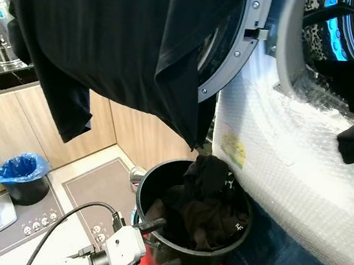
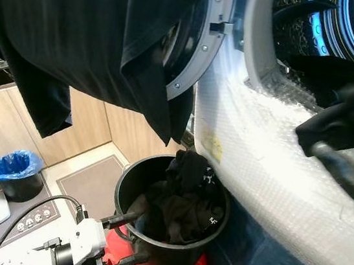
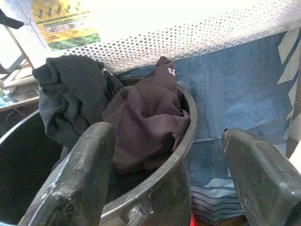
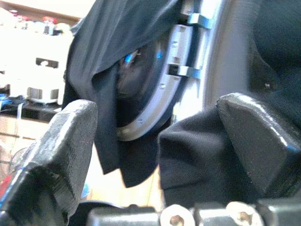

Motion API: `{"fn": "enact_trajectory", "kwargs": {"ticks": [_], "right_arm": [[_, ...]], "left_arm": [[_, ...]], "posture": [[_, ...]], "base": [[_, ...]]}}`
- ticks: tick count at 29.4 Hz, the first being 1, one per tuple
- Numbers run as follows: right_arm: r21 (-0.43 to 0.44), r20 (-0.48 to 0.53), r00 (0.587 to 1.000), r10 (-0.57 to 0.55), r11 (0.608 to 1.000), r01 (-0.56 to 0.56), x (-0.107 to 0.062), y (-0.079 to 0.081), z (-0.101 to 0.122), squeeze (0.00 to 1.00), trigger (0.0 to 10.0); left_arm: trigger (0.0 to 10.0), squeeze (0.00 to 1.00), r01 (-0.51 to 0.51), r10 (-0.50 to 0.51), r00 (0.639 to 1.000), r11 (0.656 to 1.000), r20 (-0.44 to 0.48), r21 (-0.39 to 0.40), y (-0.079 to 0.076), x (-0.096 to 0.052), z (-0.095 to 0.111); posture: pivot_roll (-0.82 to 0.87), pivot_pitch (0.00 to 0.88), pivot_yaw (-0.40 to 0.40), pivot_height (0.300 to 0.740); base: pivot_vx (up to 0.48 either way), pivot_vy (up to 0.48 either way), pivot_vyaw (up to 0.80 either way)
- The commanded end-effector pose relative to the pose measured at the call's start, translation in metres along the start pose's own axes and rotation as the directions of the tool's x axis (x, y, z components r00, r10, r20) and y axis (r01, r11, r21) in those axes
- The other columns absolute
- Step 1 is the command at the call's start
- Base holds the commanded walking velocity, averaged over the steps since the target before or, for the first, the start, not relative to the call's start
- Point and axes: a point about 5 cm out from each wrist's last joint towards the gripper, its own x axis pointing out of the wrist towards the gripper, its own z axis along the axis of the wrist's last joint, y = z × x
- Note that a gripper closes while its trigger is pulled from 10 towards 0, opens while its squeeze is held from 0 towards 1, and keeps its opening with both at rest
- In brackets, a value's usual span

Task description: Clothes washing

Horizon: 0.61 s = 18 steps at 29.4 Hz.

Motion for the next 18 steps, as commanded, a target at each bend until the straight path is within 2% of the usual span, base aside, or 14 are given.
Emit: {"fn": "enact_trajectory", "kwargs": {"ticks": [1, 13, 18], "right_arm": [[-0.005, -0.005, 0.999, 0.045, 0.999, -0.045, 0.0017, 0.0039, 0.0061, 0.0, 10.0], [-0.017, -0.008, 0.997, 0.077, 0.997, -0.077, 0.0072, 0.0079, 0.0133, 0.0, 10.0], [-0.05, -0.052, 0.998, 0.03, 0.998, -0.032, 0.0111, 0.004, 0.0149, 0.0, 10.0]], "left_arm": [[10.0, 0.0, 0.01, -0.01, 1.0, 1.0, -0.005, -0.016, -0.0004, -0.0006, -0.0003], [10.0, 0.0, 0.01, -0.011, 1.0, 1.0, -0.002, -0.019, -0.0005, 0.0003, 0.0005], [10.0, 0.0, 0.008, -0.009, 1.0, 1.0, -0.003, -0.022, -0.0005, 0.0004, 0.0007]], "posture": [[-0.11, 0.063, 0.061, 0.74], [-0.12, 0.063, 0.06, 0.74], [-0.12, 0.064, 0.057, 0.74]], "base": [[0.0, 0.0, 0.0], [0.0, 0.0, 0.0], [0.0, 0.0, 0.0]]}}
